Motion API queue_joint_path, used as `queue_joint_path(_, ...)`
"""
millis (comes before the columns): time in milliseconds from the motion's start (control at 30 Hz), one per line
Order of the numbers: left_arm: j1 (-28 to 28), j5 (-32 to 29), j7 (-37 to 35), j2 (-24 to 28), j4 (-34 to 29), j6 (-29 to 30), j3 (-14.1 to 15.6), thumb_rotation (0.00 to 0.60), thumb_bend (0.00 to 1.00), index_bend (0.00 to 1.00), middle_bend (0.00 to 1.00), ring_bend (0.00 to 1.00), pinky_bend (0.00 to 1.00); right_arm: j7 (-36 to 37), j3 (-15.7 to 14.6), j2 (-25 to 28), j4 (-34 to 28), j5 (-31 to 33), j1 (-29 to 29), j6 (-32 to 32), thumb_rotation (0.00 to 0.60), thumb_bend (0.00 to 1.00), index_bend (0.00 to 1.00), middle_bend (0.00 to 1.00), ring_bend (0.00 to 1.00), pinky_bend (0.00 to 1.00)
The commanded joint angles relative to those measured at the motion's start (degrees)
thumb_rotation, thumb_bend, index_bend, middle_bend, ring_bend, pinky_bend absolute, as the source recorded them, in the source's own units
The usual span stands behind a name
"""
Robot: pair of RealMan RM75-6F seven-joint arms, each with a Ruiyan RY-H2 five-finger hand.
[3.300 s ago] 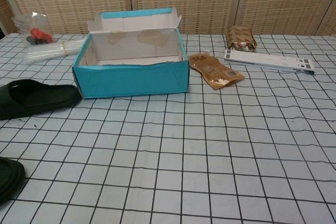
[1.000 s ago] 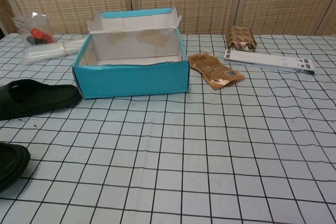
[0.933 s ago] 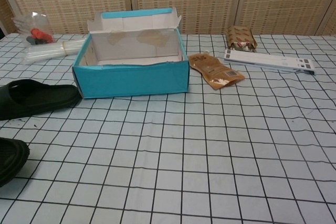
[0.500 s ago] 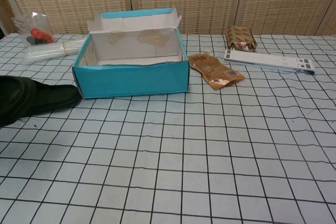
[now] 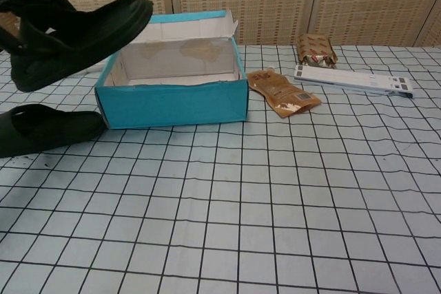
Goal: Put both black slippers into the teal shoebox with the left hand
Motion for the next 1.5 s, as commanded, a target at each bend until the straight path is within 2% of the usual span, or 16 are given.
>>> queue_joint_path(33,-11.4,-12.7,4.6,-5.8,6.3,-7.4,-5.9,0.6,0.48,0.78,0.93,0.71,0.71,-0.3,0.7,-0.4,0.6,1.8,0.5,-1.2,0.6,0.12,0.0,0.0,0.0,0.0)
queue_joint_path(200,-20.4,-22.4,4.9,-10.0,16.6,-14.6,-7.9,0.6,0.48,0.78,0.93,0.71,0.72,-0.7,1.6,-0.9,1.4,4.2,1.0,-2.3,0.6,0.12,0.0,0.0,0.0,0.0)
queue_joint_path(367,-27.1,-29.5,3.4,-13.3,27.2,-22.4,-7.8,0.6,0.48,0.78,0.93,0.71,0.72,-1.2,2.2,-1.2,1.9,6.0,1.2,-3.0,0.6,0.12,0.0,0.0,0.0,0.0)
queue_joint_path(500,-30.5,-31.8,-0.2,-17.2,36.4,-27.2,-8.1,0.6,0.48,0.78,0.93,0.71,0.72,-1.7,2.6,-1.4,2.3,7.3,1.4,-3.4,0.6,0.12,0.0,0.0,0.0,0.0)
queue_joint_path(700,-32.9,-29.5,-6.8,-20.6,43.8,-33.4,-10.3,0.6,0.48,0.78,0.93,0.71,0.71,-1.7,2.9,-1.6,2.7,8.4,1.7,-4.2,0.6,0.12,0.0,0.0,0.0,0.0)
queue_joint_path(733,-33.2,-27.5,-5.8,-21.3,45.5,-33.5,-8.4,0.6,0.48,0.77,0.93,0.71,0.71,-1.7,3.0,-1.6,2.7,8.2,1.7,-4.0,0.6,0.12,0.0,0.0,0.0,0.0)
queue_joint_path(933,-35.0,-24.3,-4.8,-25.5,53.2,-31.6,-4.4,0.6,0.48,0.77,0.93,0.71,0.71,-1.8,3.0,-1.6,2.7,8.7,1.7,-4.2,0.6,0.12,0.0,0.0,0.0,0.0)
queue_joint_path(1167,-34.7,-20.7,-2.4,-27.8,58.5,-31.2,0.4,0.6,0.48,0.77,0.93,0.71,0.7,-1.8,3.0,-1.4,2.3,8.7,1.5,-3.6,0.6,0.12,0.0,0.0,0.0,0.0)
queue_joint_path(1333,-34.7,-21.5,-1.7,-29.5,62.0,-34.4,2.7,0.6,0.48,0.76,0.92,0.7,0.7,-1.9,2.8,-1.4,2.0,8.3,1.5,-3.5,0.6,0.12,0.0,0.0,0.0,0.0)
queue_joint_path(1500,-35.1,-22.4,-1.8,-31.7,66.3,-35.9,3.4,0.6,0.48,0.76,0.92,0.7,0.7,-1.8,2.6,-1.2,1.9,8.1,1.4,-3.4,0.6,0.12,0.0,0.0,0.0,0.0)
